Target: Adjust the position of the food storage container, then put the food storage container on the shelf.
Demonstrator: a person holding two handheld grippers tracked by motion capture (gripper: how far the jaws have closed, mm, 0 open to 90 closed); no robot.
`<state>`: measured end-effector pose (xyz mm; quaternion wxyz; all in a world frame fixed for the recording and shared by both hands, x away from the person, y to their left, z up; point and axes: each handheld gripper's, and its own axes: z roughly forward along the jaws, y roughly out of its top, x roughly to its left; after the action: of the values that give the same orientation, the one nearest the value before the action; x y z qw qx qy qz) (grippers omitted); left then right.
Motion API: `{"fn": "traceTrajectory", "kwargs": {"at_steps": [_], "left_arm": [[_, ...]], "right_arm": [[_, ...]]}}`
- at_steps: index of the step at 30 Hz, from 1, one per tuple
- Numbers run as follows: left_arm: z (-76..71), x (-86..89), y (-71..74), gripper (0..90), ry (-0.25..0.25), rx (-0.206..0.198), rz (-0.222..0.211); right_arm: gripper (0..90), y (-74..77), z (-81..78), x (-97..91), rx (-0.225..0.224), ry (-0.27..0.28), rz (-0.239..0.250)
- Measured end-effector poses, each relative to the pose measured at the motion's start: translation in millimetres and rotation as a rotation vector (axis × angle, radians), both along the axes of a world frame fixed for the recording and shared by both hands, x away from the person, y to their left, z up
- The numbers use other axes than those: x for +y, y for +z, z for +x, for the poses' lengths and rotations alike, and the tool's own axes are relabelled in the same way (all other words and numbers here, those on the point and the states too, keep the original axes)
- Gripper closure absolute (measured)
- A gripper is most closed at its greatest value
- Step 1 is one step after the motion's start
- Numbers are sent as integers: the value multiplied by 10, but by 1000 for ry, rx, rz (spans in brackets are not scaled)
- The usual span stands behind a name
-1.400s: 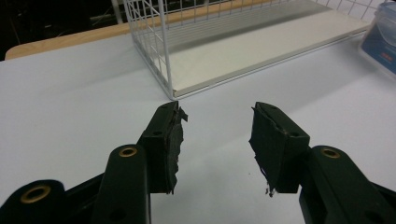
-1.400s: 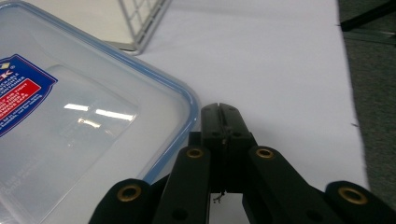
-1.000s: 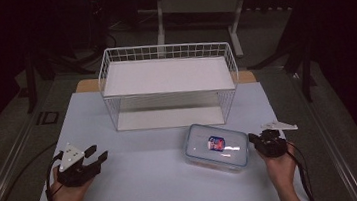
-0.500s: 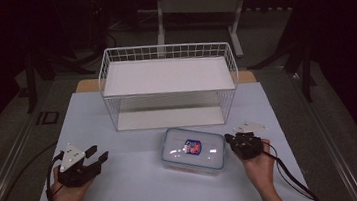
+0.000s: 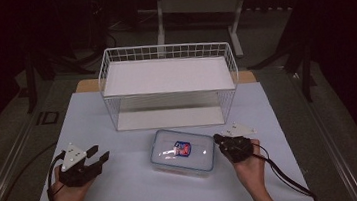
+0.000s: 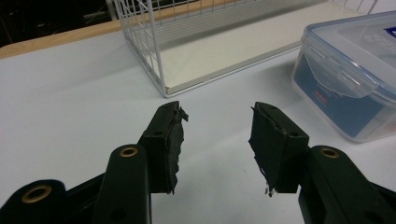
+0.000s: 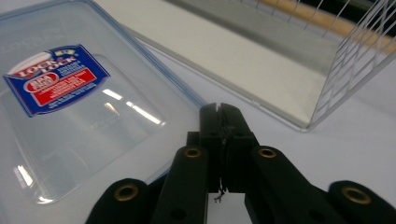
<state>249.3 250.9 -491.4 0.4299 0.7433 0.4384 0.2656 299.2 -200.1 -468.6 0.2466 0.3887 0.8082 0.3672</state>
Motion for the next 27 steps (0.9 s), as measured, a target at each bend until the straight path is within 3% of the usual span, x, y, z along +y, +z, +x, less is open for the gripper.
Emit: {"fn": "traceTrajectory", "kwargs": {"at_steps": [3,10,14,17,22,26,27], "left_arm": [[-6,-7,5,526,-4,-4,-2],[-21,-37,24,516,-23,4,-29],[-15,-107,47,500,-52,21,-62],[7,-225,110,482,-107,41,-107],[59,-382,151,455,-169,70,-141],[156,-552,153,436,-216,116,-166],[225,-631,141,410,-236,150,-174]], "right_arm": [[815,60,-87,20,-43,5,-30],[660,123,-218,29,-53,31,-27],[585,157,-268,-8,-31,35,24],[525,143,-287,-18,10,52,60],[487,106,-299,0,43,72,67],[431,78,-292,4,85,84,100],[406,58,-284,0,115,89,120]]}}
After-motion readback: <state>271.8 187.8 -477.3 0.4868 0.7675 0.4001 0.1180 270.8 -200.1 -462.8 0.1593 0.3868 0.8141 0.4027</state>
